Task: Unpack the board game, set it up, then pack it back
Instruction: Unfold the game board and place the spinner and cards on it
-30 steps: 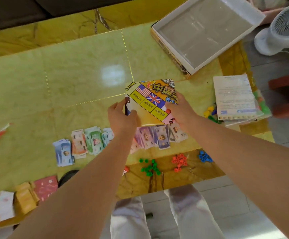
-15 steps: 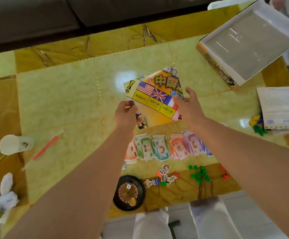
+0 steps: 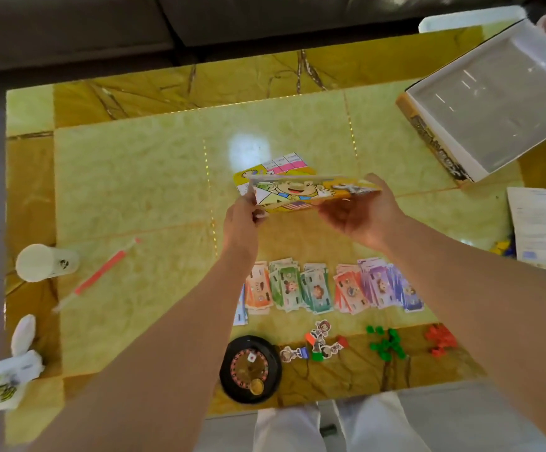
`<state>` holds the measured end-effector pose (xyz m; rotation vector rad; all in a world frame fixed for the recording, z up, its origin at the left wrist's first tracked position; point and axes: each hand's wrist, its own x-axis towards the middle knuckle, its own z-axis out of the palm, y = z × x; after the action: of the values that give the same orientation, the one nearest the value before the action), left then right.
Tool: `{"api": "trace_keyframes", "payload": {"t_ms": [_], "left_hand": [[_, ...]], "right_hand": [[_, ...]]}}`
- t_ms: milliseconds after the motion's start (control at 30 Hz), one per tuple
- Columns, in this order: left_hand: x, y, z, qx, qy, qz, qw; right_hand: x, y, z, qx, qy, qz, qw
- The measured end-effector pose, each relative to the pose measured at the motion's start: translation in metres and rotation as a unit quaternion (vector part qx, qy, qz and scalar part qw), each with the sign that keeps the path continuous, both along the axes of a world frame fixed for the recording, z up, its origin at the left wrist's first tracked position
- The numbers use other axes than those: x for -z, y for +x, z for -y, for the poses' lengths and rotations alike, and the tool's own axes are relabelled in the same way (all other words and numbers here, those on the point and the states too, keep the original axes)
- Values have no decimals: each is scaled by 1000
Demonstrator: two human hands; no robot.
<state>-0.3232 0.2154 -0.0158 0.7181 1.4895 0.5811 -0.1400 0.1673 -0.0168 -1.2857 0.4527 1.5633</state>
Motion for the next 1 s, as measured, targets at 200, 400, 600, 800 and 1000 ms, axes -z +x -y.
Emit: {"api": "trace_keyframes", "payload": {"t_ms": [200,400,600,800,1000], "left_hand": [[2,-3,-5,38,-52,26,998],[1,9,2,96,11,-43,994],[-3,24,3,-7,16,-61,998],[-8,47,3,-36,-25,42,998],[-17,66,-6,-79,-159,182,967]], "right_hand": [[-5,18,2,-160,6,95,983],[-3,25,1,-238,4,173,956],[7,23,6,-381,-81,374,842],[-4,5,2,-408,20,300,862],[-17,-9,-9,-429,90,295,849]]}}
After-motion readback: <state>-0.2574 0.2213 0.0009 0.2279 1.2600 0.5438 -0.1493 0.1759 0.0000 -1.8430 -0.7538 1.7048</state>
